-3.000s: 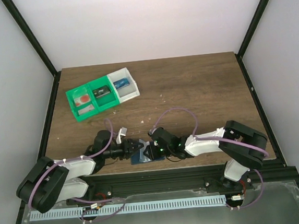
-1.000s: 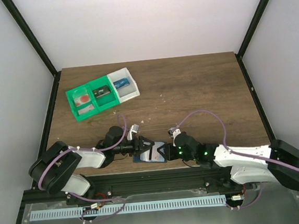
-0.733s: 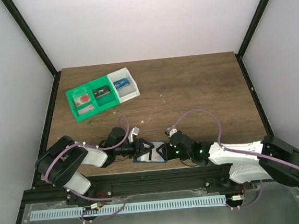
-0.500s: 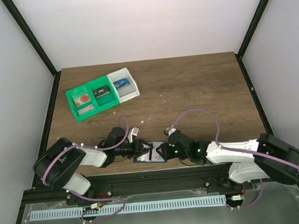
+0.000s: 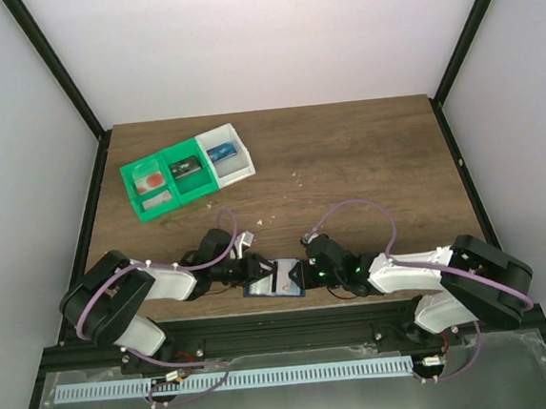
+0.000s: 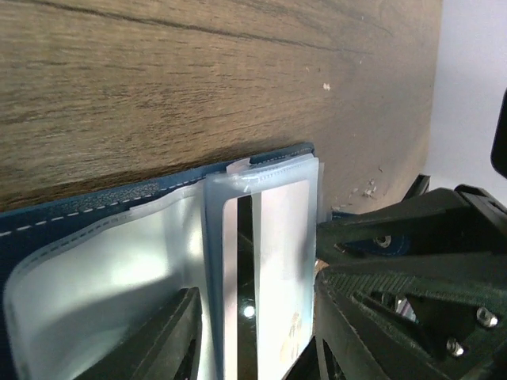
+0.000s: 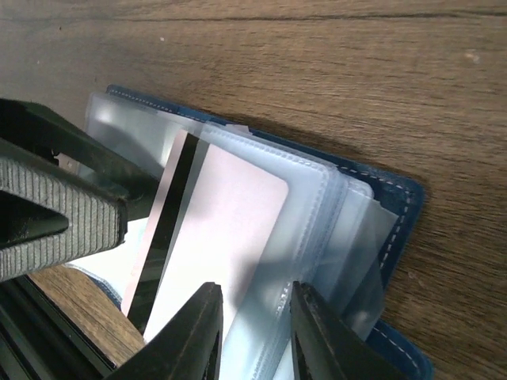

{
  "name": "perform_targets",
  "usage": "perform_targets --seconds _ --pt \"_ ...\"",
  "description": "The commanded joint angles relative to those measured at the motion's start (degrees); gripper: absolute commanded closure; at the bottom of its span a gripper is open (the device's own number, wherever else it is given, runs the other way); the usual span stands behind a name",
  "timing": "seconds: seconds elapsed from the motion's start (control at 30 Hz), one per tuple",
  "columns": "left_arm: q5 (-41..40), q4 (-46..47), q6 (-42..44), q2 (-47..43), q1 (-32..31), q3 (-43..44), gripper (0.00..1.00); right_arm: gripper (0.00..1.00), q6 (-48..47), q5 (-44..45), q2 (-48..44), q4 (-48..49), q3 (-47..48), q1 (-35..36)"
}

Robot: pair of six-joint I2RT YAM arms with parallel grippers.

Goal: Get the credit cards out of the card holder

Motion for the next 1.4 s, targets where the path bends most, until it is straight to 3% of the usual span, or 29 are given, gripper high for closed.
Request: perform_targets --seconds 0.0,0.13,0.5,0.87,1.37 --pt "0.5 0.0 0.8 0.9 0.2 -0.2 0.61 0.76 -1.0 -0.7 0.1 -0.2 -0.4 -1.6" --pt "1.5 1.5 0.1 1.2 0.1 -0.4 0.66 0.78 -1.4 -1.1 0.6 -0.6 -0.4 -2.2" --pt "1.6 1.0 1.5 1.6 0.2 -1.2 0.67 0.80 -0.7 -1.4 3.4 -1.0 0.2 -2.3" --pt "4.1 5.4 -0.6 2.1 0.3 -3.1 1.00 0.82 0.9 -1.0 4.9 -1.7 0.3 -2.3" --pt "3.9 2.3 -1.5 -2.6 4.3 -6.2 1.00 0.82 1.5 -0.9 4.6 -1.4 -0.6 -2.3"
